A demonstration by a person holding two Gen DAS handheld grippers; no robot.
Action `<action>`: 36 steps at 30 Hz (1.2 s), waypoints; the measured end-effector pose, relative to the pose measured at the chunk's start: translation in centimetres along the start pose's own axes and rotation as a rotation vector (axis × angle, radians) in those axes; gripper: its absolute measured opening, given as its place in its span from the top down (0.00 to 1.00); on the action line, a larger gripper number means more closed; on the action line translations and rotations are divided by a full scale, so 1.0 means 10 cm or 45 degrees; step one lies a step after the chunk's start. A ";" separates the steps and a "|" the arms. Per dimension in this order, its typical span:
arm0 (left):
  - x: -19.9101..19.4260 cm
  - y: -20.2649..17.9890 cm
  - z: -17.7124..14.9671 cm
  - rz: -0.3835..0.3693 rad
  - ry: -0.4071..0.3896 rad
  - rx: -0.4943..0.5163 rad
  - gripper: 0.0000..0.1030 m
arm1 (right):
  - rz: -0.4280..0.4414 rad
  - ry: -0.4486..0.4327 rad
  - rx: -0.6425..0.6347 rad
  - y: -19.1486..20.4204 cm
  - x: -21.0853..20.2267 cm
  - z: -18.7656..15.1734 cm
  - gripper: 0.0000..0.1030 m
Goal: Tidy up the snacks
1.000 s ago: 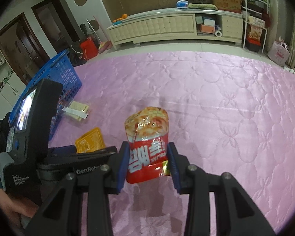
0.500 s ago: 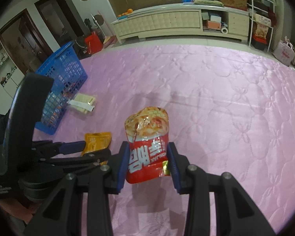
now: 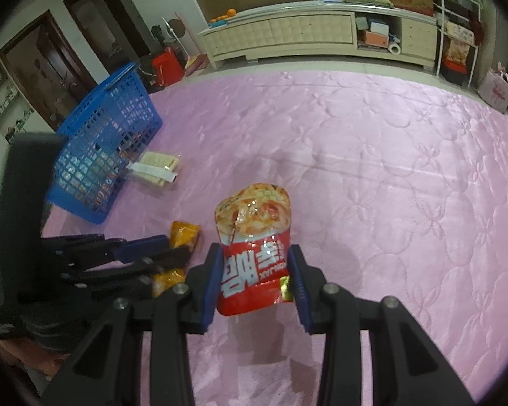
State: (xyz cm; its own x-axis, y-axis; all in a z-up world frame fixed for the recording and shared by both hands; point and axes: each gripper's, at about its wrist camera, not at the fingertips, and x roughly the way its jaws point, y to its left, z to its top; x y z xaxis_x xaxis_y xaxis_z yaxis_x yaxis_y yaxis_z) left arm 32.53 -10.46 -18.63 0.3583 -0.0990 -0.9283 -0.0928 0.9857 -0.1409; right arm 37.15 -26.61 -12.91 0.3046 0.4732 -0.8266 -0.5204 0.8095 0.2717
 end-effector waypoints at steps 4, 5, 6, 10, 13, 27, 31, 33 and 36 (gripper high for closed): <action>-0.01 0.12 -0.10 -0.002 0.019 -0.017 1.00 | -0.022 0.003 -0.029 0.08 -0.02 -0.03 0.58; -0.01 0.13 -0.12 -0.019 0.021 -0.028 1.00 | -0.024 0.003 -0.033 0.09 -0.03 -0.05 0.58; -0.04 0.18 -0.16 -0.041 0.014 -0.033 1.00 | -0.021 0.002 -0.032 0.10 -0.03 -0.06 0.58; -0.27 0.25 -0.27 -0.050 -0.053 0.030 1.00 | -0.017 -0.010 -0.058 0.17 -0.07 -0.12 0.58; -0.54 0.34 -0.37 -0.049 -0.123 0.062 1.00 | 0.011 -0.018 -0.068 0.25 -0.09 -0.15 0.58; -1.38 1.15 -0.40 -0.072 -0.338 0.011 1.00 | 0.101 -0.164 -0.167 1.01 -0.54 0.02 0.58; -1.57 1.29 -0.40 -0.084 -0.386 0.018 1.00 | 0.121 -0.205 -0.205 1.27 -0.70 0.14 0.58; -1.68 1.36 -0.41 -0.090 -0.407 0.023 1.00 | 0.124 -0.224 -0.230 1.42 -0.77 0.21 0.58; -1.84 1.50 -0.40 -0.104 -0.446 0.030 1.00 | 0.118 -0.240 -0.264 1.60 -0.80 0.32 0.58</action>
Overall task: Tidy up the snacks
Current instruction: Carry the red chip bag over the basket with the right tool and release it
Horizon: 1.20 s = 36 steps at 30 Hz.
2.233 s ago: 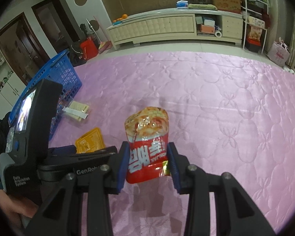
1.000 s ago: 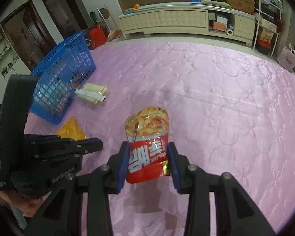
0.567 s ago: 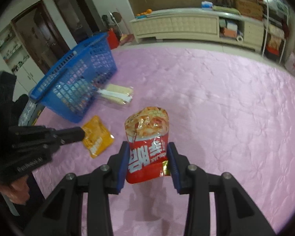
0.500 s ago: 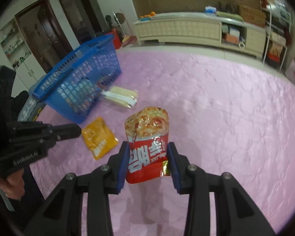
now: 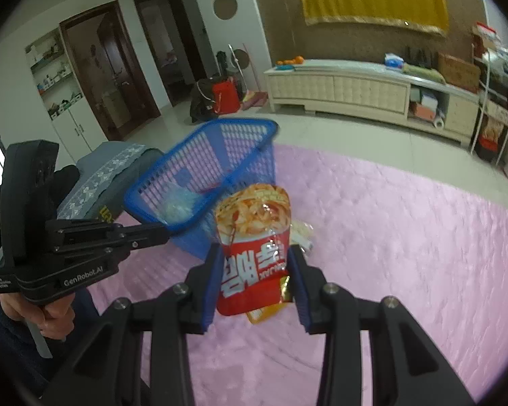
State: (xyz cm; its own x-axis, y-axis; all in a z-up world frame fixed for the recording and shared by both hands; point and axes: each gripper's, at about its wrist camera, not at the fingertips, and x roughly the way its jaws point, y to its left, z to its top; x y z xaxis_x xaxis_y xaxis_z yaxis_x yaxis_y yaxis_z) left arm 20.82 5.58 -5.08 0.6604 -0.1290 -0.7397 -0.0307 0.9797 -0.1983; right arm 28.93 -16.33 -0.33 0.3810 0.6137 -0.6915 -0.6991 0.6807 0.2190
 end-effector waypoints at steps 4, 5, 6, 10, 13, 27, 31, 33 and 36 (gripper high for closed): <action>-0.19 0.16 0.14 0.012 -0.045 0.034 1.00 | -0.001 -0.013 -0.035 0.18 0.06 0.19 0.58; -0.24 0.23 0.19 0.021 -0.056 0.042 1.00 | -0.001 -0.019 -0.042 0.23 0.07 0.23 0.58; -0.27 0.28 0.22 0.028 -0.064 0.046 1.00 | -0.002 -0.022 -0.044 0.26 0.08 0.27 0.58; -0.33 0.49 0.35 0.052 -0.086 0.052 1.00 | 0.005 -0.005 -0.054 0.38 0.23 0.42 0.58; -0.32 0.65 0.42 0.063 -0.088 0.043 1.00 | -0.002 0.025 -0.074 0.49 0.38 0.51 0.58; -0.09 1.11 0.52 0.083 -0.044 -0.002 1.00 | 0.026 0.169 -0.101 0.70 1.05 0.65 0.58; -0.09 1.17 0.51 0.075 -0.039 -0.004 1.00 | 0.023 0.194 -0.109 0.71 1.17 0.59 0.58; -0.10 1.19 0.50 0.074 -0.038 -0.007 1.00 | 0.022 0.205 -0.103 0.71 1.21 0.60 0.53; -0.15 1.17 0.47 0.111 -0.047 0.002 0.80 | -0.008 0.203 -0.099 0.70 1.21 0.59 0.35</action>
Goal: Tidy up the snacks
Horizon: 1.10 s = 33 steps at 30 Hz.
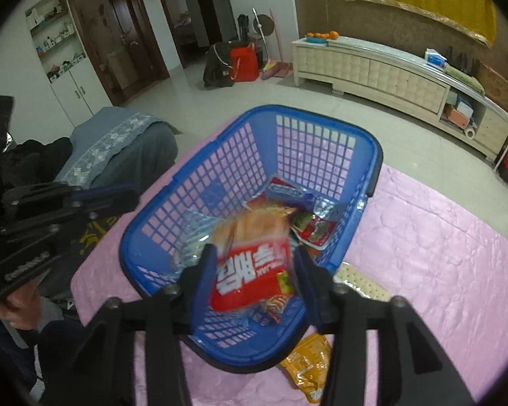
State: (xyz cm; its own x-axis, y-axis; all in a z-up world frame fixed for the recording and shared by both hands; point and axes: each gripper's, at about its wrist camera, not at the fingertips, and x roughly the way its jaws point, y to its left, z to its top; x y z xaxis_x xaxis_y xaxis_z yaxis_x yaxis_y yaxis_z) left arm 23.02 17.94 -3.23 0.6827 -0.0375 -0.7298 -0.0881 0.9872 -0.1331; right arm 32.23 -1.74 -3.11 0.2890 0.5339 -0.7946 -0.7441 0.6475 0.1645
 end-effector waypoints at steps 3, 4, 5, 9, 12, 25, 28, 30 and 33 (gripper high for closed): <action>-0.06 -0.04 -0.04 0.024 -0.019 0.025 0.60 | 0.000 -0.021 0.021 -0.02 -0.08 -0.01 0.20; -0.08 -0.05 -0.05 0.022 -0.023 0.033 0.59 | -0.005 -0.032 0.030 -0.03 -0.11 -0.02 0.17; -0.11 -0.08 -0.06 0.024 -0.026 0.037 0.54 | -0.007 -0.039 0.036 -0.04 -0.13 -0.01 0.17; -0.22 -0.15 -0.10 0.026 -0.047 0.039 0.36 | -0.023 -0.052 0.047 -0.07 -0.28 -0.05 0.17; -0.31 -0.21 -0.14 0.017 -0.065 0.037 0.27 | -0.045 -0.072 0.042 -0.08 -0.41 -0.13 0.07; -0.40 -0.57 -0.48 -0.050 -0.046 0.042 0.21 | -0.130 -0.097 -0.091 -0.13 -0.71 -0.65 0.03; -0.35 -0.62 -0.57 -0.060 -0.019 0.036 0.21 | -0.095 -0.041 -0.057 -0.23 -0.66 -0.76 0.03; -0.32 -0.66 -0.66 -0.054 -0.002 0.031 0.21 | -0.077 -0.016 -0.033 -0.29 -0.62 -0.84 0.03; -0.26 -0.67 -0.77 -0.054 0.025 0.002 0.21 | -0.063 0.002 -0.025 -0.36 -0.57 -0.99 0.03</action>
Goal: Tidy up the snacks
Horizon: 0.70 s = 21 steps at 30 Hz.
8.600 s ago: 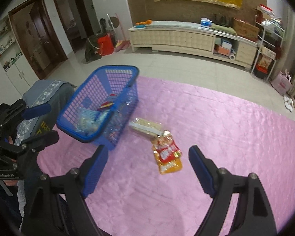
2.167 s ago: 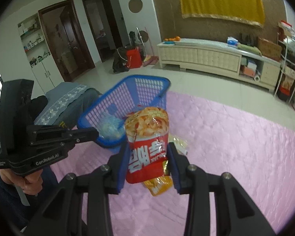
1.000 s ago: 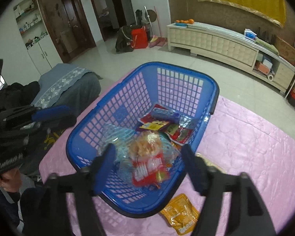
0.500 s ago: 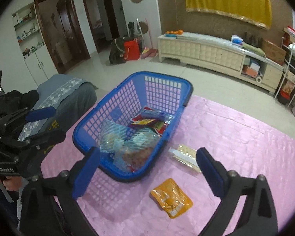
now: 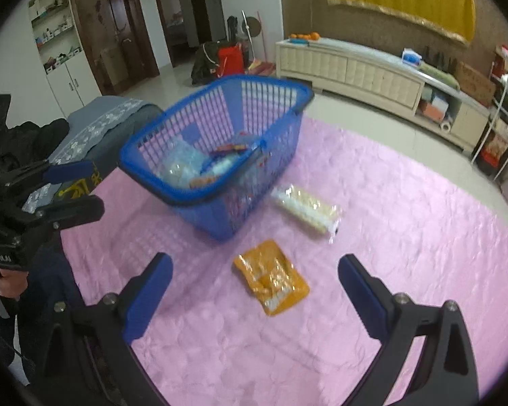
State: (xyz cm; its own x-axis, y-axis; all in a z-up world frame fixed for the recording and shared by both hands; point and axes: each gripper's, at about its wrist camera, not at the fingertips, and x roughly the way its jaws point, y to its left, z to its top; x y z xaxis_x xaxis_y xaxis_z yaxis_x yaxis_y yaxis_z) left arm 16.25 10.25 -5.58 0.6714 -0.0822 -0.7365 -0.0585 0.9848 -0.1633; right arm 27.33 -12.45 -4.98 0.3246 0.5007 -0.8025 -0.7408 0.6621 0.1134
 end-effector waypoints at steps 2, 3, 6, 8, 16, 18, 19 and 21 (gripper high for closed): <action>0.04 -0.01 -0.08 0.001 0.020 -0.014 0.21 | 0.000 0.018 -0.024 -0.01 0.05 -0.08 0.03; 0.08 -0.02 -0.12 0.009 0.037 -0.023 0.21 | -0.005 0.035 -0.045 -0.01 0.10 -0.12 0.03; 0.16 -0.03 -0.24 0.014 0.066 -0.052 0.21 | -0.027 0.073 -0.123 0.03 0.25 -0.23 0.03; 0.22 -0.04 -0.30 0.017 0.084 -0.069 0.21 | -0.016 0.107 -0.169 0.06 0.37 -0.30 0.03; 0.48 -0.07 -0.51 0.053 0.152 -0.120 0.21 | 0.006 0.174 -0.293 0.09 0.81 -0.31 0.03; 0.51 -0.07 -0.55 0.066 0.155 -0.120 0.21 | 0.015 0.188 -0.310 0.07 0.90 -0.30 0.03; 0.54 -0.08 -0.55 0.074 0.160 -0.112 0.21 | 0.008 0.192 -0.317 0.07 0.93 -0.29 0.04; 0.58 -0.10 -0.56 0.091 0.170 -0.096 0.21 | 0.012 0.211 -0.328 0.05 1.01 -0.28 0.05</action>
State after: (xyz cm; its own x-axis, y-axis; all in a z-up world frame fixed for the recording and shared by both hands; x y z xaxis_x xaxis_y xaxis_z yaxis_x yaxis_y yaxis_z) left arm 16.10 7.88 -13.35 0.5597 -0.0372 -0.8278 -0.1608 0.9751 -0.1526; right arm 28.61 -8.66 -14.72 0.2323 0.3943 -0.8891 -0.8749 0.4842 -0.0139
